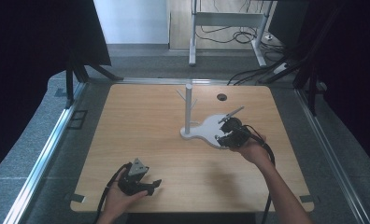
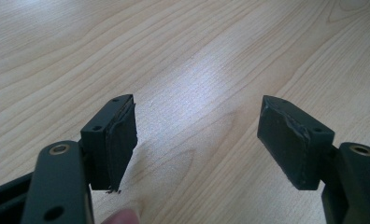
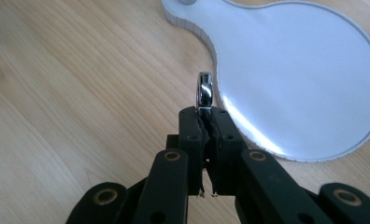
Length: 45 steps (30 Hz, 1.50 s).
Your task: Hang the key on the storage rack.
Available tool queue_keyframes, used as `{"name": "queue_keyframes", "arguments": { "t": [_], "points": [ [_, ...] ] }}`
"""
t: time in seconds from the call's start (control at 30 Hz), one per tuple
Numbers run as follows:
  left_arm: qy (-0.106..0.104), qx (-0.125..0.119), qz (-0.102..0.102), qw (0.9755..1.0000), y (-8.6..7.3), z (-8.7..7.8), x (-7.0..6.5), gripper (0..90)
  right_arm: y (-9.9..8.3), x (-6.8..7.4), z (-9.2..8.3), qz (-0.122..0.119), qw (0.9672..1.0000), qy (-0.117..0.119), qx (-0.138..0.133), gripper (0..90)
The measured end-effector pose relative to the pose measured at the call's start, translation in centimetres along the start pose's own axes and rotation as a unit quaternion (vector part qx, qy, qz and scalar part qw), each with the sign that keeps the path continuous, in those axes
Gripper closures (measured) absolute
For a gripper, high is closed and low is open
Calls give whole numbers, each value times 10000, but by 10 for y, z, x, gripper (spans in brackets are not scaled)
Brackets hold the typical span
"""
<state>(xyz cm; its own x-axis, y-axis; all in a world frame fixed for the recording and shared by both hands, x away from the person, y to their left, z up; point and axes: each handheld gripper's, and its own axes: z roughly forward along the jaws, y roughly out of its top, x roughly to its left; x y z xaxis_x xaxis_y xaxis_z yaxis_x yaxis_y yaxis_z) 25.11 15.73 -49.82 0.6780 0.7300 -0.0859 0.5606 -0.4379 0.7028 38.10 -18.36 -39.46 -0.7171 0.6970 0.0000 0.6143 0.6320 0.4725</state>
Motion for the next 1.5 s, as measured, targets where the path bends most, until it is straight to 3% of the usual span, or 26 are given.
{"name": "queue_keyframes", "arguments": {
  "t": [0.7, 1.5],
  "points": [
    [-28, 28, 32, 10000, 0, 2, -2, 289, 23, -9, -2, 28, 9998, -194, -88, 851],
    [-51, 38, 38, 10000, 0, 4, -4, 289, 42, -27, -4, 236, 9990, -202, -326, 850]
  ]
}}
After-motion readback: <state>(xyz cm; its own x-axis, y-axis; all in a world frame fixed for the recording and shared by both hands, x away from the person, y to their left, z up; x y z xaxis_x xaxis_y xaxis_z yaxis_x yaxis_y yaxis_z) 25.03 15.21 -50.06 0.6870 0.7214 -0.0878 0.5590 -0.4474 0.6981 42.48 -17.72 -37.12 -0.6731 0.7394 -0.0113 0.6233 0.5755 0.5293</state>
